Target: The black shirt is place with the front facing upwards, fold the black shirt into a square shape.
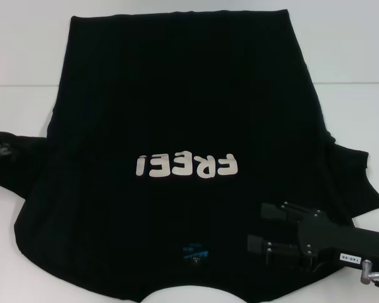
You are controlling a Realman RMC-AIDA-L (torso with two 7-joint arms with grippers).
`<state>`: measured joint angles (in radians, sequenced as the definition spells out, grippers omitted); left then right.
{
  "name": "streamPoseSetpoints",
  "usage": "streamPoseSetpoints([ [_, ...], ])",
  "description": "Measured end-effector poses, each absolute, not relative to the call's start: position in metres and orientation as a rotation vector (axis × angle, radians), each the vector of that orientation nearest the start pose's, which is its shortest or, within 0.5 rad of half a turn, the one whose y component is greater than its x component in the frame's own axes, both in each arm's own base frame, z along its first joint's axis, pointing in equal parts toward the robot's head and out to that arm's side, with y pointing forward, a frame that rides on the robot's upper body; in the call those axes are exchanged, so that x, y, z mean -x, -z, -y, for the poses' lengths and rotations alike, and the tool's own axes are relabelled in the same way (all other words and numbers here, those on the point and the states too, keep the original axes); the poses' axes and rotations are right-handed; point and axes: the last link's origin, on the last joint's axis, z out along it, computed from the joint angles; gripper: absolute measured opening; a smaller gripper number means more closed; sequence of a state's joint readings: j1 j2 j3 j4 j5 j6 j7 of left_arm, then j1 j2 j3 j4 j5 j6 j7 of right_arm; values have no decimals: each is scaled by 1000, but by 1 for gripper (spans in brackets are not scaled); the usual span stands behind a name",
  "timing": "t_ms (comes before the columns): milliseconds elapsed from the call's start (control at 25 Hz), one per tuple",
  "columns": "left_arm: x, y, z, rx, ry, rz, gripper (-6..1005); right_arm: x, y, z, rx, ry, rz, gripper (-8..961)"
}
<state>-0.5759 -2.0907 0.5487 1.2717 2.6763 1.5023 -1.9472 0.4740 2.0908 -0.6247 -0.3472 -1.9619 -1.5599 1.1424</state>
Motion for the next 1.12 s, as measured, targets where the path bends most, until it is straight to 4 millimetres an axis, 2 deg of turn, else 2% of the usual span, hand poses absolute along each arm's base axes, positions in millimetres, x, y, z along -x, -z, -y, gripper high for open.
streamPoseSetpoints([
  [280,280,-113,-364,2323,-166,912,54,-286,48,-277,2674,-905,-742,900],
  [640,267,-134,-365,2256,-225,882,54,-289,47,-275,2666,-903,-731,899],
  [880,264,-141,-362,2205,-329,861,54,-290,46,-274,2653,-906,-722,899],
  [1120,264,-143,-360,2162,-326,845,54,-291,46,-275,2647,-908,-711,899],
])
